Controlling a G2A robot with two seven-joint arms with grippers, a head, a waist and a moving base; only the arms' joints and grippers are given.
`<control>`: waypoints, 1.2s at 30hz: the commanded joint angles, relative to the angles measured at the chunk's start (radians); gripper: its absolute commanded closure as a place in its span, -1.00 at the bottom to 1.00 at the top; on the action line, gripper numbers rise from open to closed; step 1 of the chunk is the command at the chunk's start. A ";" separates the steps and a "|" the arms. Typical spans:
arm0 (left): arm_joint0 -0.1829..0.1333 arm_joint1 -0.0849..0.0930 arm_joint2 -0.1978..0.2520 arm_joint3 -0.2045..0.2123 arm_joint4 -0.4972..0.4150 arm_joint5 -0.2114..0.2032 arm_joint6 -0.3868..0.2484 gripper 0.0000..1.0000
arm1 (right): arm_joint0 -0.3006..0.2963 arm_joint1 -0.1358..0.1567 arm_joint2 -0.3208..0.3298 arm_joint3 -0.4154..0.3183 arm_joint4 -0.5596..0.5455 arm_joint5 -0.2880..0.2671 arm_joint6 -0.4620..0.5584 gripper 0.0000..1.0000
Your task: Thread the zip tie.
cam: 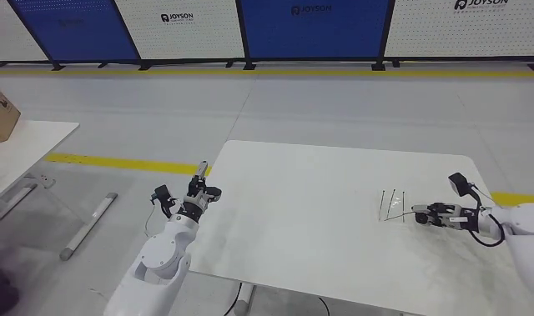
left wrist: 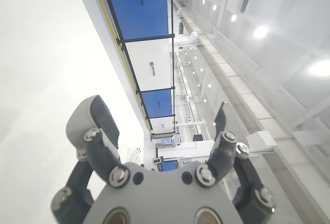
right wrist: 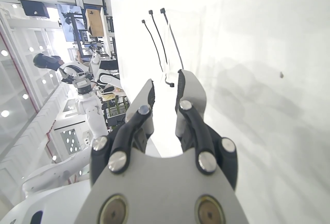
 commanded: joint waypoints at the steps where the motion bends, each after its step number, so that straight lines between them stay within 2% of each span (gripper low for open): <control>1: 0.000 0.000 0.000 0.000 0.000 0.000 0.000 -1.00 | 0.001 0.000 0.000 0.002 0.002 0.000 0.001 0.86; 2: 0.000 0.000 0.000 0.000 0.000 0.000 0.000 -1.00 | 0.001 0.001 0.000 0.003 0.003 0.000 0.002 1.00; 11: 0.000 0.000 0.000 0.000 0.000 0.000 0.000 -1.00 | -0.006 0.011 0.010 -0.007 0.012 0.000 0.020 1.00; 17: 0.000 0.000 0.000 0.000 0.000 0.000 0.000 -1.00 | -0.049 0.040 0.056 -0.096 0.061 0.000 0.091 1.00; 25: 0.000 0.000 0.000 0.000 0.000 0.000 0.000 -1.00 | -0.172 0.091 0.087 -0.317 0.173 0.000 0.108 1.00; 32: 0.000 0.000 0.000 0.000 0.000 0.000 0.000 -1.00 | -0.350 0.183 0.145 -0.632 0.292 0.000 0.108 1.00; 33: 0.000 0.000 0.000 0.000 0.000 0.000 0.000 -1.00 | -0.365 0.194 0.161 -0.650 0.283 0.000 0.108 1.00; 36: 0.000 0.000 0.000 0.000 0.000 0.000 0.000 -1.00 | -0.365 0.194 0.161 -0.650 0.283 0.000 0.108 1.00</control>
